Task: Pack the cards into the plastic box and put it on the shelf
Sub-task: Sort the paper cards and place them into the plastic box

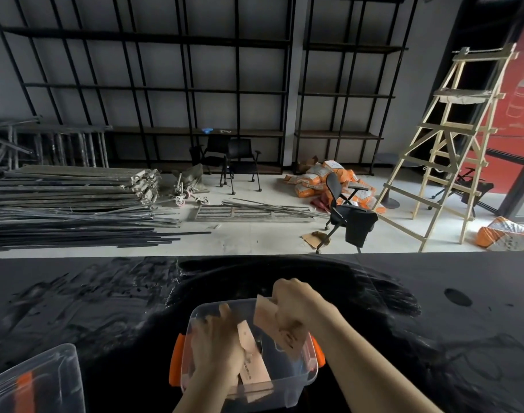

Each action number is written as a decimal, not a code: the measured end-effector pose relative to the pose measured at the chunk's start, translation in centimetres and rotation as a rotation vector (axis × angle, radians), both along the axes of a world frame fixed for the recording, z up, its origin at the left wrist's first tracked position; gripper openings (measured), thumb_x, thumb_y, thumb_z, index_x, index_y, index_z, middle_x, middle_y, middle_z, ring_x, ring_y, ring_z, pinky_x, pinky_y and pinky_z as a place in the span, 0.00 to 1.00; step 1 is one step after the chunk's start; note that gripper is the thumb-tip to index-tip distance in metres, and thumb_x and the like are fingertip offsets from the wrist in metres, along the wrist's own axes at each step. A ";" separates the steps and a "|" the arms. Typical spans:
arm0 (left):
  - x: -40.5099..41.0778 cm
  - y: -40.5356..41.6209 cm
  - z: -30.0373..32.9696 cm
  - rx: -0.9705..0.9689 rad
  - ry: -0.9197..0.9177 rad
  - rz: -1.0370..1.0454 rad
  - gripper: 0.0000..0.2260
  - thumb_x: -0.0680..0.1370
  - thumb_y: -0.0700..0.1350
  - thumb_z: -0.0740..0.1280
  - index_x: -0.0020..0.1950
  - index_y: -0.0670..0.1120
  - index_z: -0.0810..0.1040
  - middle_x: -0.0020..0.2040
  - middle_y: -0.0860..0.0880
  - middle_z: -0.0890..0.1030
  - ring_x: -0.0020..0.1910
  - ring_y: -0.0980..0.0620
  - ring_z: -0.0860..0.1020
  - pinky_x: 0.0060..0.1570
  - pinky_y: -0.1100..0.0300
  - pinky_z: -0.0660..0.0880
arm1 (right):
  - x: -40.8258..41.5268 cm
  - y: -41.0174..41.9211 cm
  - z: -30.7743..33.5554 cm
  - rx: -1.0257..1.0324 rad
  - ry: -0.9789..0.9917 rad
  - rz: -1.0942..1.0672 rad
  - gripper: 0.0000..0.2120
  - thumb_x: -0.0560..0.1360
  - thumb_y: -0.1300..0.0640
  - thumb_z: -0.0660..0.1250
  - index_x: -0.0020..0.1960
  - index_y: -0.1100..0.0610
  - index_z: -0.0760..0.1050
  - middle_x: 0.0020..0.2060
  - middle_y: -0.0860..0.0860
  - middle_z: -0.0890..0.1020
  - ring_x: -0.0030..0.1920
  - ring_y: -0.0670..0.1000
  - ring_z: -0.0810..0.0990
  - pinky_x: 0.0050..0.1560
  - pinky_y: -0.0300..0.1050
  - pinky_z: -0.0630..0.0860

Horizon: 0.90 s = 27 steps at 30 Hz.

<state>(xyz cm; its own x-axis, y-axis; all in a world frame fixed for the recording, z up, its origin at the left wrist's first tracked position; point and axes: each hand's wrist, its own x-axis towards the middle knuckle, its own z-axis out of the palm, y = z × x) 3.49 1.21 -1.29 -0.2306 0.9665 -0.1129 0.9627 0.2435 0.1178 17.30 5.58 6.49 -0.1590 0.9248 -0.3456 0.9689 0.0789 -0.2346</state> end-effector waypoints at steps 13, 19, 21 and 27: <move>-2.9 1.8 4.1 0.327 -0.867 0.021 0.16 0.68 0.45 0.76 0.52 0.52 0.75 0.45 0.52 0.84 0.43 0.53 0.82 0.45 0.51 0.80 | 0.6 2.0 -1.3 0.017 0.751 -0.290 0.12 0.79 0.60 0.59 0.60 0.53 0.75 0.49 0.52 0.82 0.46 0.51 0.82 0.37 0.42 0.77; -3.1 3.0 5.3 0.429 -1.393 0.220 0.13 0.74 0.38 0.74 0.58 0.42 0.80 0.49 0.43 0.86 0.44 0.50 0.84 0.43 0.59 0.81 | -1.4 1.7 -2.9 0.113 1.000 -0.285 0.08 0.77 0.60 0.64 0.54 0.54 0.79 0.48 0.55 0.85 0.48 0.56 0.86 0.51 0.60 0.84; -2.6 3.2 5.5 0.479 -1.476 0.255 0.07 0.78 0.37 0.70 0.56 0.40 0.81 0.45 0.44 0.85 0.35 0.57 0.83 0.30 0.70 0.76 | -2.2 1.4 -3.0 0.126 1.002 -0.232 0.09 0.77 0.57 0.65 0.56 0.54 0.78 0.49 0.54 0.85 0.48 0.56 0.86 0.50 0.61 0.84; -0.8 4.5 4.6 0.585 -1.533 0.333 0.11 0.78 0.60 0.64 0.52 0.55 0.76 0.52 0.44 0.85 0.50 0.42 0.84 0.55 0.39 0.79 | -3.9 1.6 -3.6 0.069 0.935 -0.021 0.16 0.71 0.53 0.59 0.58 0.48 0.71 0.42 0.53 0.85 0.39 0.54 0.83 0.44 0.59 0.83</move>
